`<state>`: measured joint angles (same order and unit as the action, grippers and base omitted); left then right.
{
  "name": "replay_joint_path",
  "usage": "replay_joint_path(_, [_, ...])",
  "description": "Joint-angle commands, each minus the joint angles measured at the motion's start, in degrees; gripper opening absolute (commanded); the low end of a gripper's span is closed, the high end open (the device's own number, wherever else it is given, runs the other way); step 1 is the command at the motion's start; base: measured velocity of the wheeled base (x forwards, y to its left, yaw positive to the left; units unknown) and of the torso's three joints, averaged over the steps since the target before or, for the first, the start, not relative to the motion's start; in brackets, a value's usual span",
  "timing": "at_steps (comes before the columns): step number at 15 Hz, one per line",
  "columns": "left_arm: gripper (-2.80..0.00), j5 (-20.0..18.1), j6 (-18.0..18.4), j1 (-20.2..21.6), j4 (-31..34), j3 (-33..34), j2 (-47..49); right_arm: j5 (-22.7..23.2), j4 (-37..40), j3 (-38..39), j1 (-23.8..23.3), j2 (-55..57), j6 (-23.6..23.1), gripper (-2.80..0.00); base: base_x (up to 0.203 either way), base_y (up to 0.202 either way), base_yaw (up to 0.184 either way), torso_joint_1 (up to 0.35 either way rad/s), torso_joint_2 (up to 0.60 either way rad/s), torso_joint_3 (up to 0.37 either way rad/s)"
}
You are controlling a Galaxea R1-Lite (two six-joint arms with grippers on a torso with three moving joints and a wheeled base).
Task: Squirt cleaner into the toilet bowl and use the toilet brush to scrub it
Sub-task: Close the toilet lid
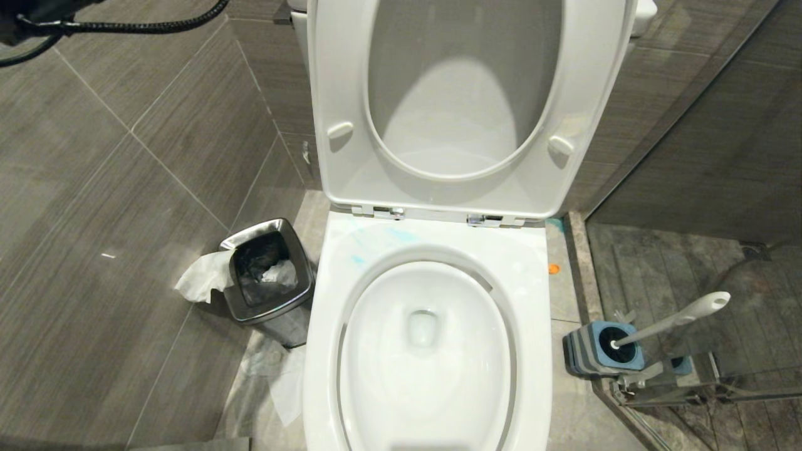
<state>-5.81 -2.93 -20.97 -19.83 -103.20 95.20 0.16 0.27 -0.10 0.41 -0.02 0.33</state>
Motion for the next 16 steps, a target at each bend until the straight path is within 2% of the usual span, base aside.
replay_joint_path(1, [-2.8,1.57,-0.36,-1.77,-0.71,-2.9,2.96,0.02,0.0,0.01,0.02,0.02,0.02,-2.8,0.0,0.0,0.0,0.0,0.0,0.0])
replay_joint_path(4, [-2.8,-0.64,-1.27,-3.35,-3.67,-3.12,5.09,0.02,0.0,0.01,0.02,0.02,0.02,-2.8,0.0,0.0,0.0,0.0,0.0,0.0])
replay_joint_path(7, [-2.8,-1.03,-1.45,-3.55,-6.29,-3.03,6.97,0.02,0.0,0.01,0.02,0.02,0.02,-2.8,0.0,0.0,0.0,0.0,0.0,0.0])
replay_joint_path(14, [-2.8,-1.82,-2.07,-3.72,-7.24,-2.62,9.39,0.02,0.0,0.01,0.02,0.02,0.02,-2.8,0.0,0.0,0.0,0.0,0.0,0.0])
replay_joint_path(16, [-2.8,-3.36,-2.08,-3.81,-7.24,-2.35,9.48,0.02,0.0,0.01,0.02,0.02,0.02,-2.8,0.0,0.0,0.0,0.0,0.0,0.0])
